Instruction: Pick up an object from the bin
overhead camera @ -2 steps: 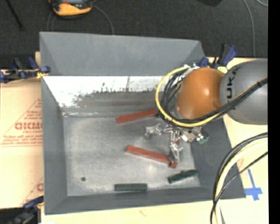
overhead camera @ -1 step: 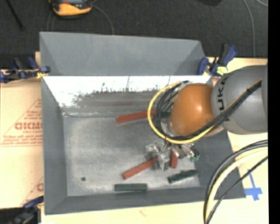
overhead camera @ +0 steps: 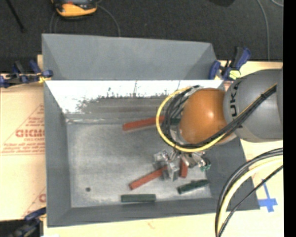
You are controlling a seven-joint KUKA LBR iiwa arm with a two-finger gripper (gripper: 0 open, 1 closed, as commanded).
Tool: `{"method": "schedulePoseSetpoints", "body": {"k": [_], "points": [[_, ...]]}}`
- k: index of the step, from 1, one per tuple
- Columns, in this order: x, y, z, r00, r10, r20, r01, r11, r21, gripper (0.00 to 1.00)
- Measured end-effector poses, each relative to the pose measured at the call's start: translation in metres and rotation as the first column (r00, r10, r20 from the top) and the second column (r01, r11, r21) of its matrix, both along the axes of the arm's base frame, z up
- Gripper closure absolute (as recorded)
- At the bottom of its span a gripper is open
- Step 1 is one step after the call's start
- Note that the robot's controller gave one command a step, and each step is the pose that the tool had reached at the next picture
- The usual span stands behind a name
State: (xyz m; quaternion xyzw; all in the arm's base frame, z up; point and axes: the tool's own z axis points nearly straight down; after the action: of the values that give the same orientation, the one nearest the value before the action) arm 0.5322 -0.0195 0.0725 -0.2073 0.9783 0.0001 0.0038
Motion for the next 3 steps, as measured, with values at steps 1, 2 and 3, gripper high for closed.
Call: {"method": "schedulePoseSetpoints", "body": {"k": [1,2,3], "points": [[0.017,0.002,0.0,0.99,0.141,-0.013,-0.141,0.99,-0.002,1.0],[0.029,0.005,0.001,0.975,0.223,-0.008,-0.223,0.975,-0.003,1.0],[0.013,0.038,0.002,0.889,0.457,0.011,-0.457,0.889,-0.007,1.0]]}}
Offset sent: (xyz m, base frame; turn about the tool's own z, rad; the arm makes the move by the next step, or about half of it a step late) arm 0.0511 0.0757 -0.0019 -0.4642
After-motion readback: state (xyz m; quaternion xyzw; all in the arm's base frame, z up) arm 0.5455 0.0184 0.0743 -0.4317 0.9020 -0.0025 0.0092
